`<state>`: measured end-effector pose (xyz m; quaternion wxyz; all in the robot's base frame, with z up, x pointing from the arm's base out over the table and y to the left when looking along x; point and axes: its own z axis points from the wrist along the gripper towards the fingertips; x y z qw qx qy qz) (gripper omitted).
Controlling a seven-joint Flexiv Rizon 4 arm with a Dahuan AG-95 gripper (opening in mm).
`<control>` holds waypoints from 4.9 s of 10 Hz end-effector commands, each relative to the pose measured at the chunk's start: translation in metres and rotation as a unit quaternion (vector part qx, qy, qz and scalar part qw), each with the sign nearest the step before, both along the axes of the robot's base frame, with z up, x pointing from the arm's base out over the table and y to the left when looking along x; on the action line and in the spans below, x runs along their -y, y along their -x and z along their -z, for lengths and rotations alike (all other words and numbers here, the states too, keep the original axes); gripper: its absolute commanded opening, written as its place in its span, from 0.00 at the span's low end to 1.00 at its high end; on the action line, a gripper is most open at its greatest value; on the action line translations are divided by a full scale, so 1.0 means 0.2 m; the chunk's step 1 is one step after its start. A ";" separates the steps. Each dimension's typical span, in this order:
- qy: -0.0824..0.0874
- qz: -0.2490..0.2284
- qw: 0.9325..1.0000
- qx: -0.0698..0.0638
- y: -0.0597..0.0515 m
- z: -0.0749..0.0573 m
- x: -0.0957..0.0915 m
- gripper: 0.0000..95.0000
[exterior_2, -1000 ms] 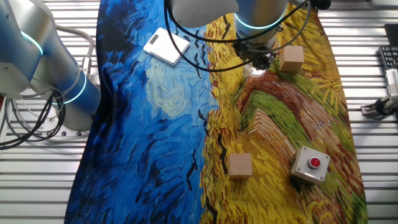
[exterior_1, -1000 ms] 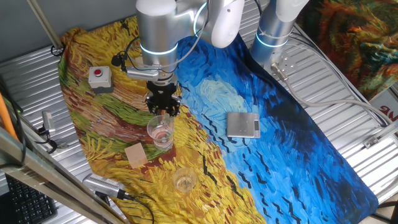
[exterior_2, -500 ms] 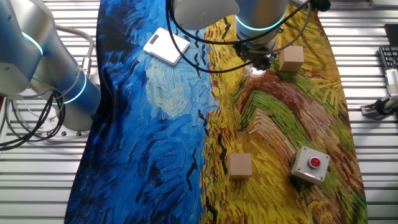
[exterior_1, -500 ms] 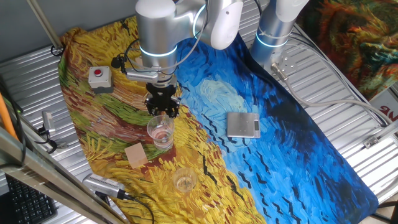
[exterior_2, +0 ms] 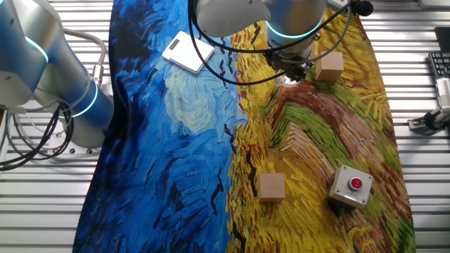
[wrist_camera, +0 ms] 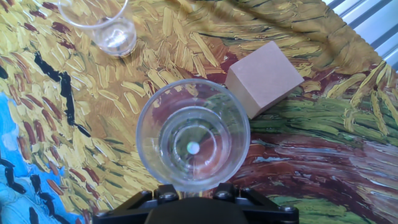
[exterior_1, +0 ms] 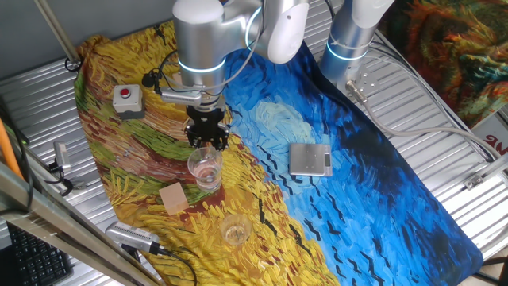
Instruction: Pour the water from one cup into another empty cup
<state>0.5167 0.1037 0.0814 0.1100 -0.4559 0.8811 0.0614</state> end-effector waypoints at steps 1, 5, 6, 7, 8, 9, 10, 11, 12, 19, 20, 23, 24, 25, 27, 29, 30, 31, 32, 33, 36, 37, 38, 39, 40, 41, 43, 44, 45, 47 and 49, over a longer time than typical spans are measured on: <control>0.000 0.000 1.000 0.000 0.00 0.00 0.00 0.40; -0.001 0.000 1.000 0.001 -0.01 0.01 0.00 0.40; -0.002 0.000 1.000 0.002 -0.01 0.01 0.00 0.40; -0.004 0.001 1.000 0.003 -0.01 0.01 0.00 0.40; -0.004 0.001 1.000 0.003 -0.01 0.01 0.00 0.40; -0.004 0.002 1.000 0.004 -0.01 0.01 -0.01 0.40; -0.005 0.002 1.000 0.004 -0.01 0.01 -0.01 0.40; -0.008 0.001 1.000 0.005 -0.01 0.02 -0.01 0.40; -0.011 -0.001 1.000 0.006 -0.01 0.02 -0.01 0.40; -0.017 -0.002 1.000 0.011 -0.01 0.02 -0.01 0.40; -0.017 -0.003 1.000 0.011 -0.01 0.02 -0.01 0.40; -0.016 -0.003 1.000 0.011 -0.01 0.02 -0.01 0.20; -0.016 -0.003 1.000 0.011 -0.01 0.02 -0.01 0.20; -0.016 -0.003 1.000 0.011 -0.01 0.02 -0.01 0.20; -0.015 -0.002 1.000 0.012 -0.01 0.02 -0.01 0.00; -0.014 -0.001 1.000 0.012 -0.01 0.02 -0.01 0.00; -0.013 -0.002 1.000 0.012 -0.01 0.02 -0.01 0.00; -0.011 -0.004 1.000 0.011 -0.01 0.02 -0.01 0.00; -0.009 -0.005 1.000 0.009 -0.01 0.02 -0.01 0.00; -0.008 -0.003 1.000 0.007 -0.01 0.02 -0.01 0.00; -0.014 0.001 1.000 0.005 -0.01 0.02 -0.01 0.00; -0.011 0.003 1.000 0.005 -0.01 0.01 -0.01 0.00; -0.011 0.003 1.000 0.005 -0.01 0.01 -0.01 0.00; -0.014 0.003 1.000 0.005 -0.01 0.01 -0.02 0.00; -0.014 0.003 1.000 0.004 -0.01 0.01 -0.02 0.00; -0.013 0.004 1.000 0.003 0.00 0.00 -0.02 0.00; -0.013 0.006 1.000 0.001 0.00 -0.01 -0.03 0.00; -0.013 0.007 1.000 0.001 0.00 -0.01 -0.03 0.00; -0.013 0.007 1.000 0.001 0.00 -0.02 -0.03 0.00; -0.012 0.010 1.000 0.000 0.01 -0.03 -0.04 0.00; -0.007 0.010 1.000 -0.002 0.02 -0.06 -0.06 0.00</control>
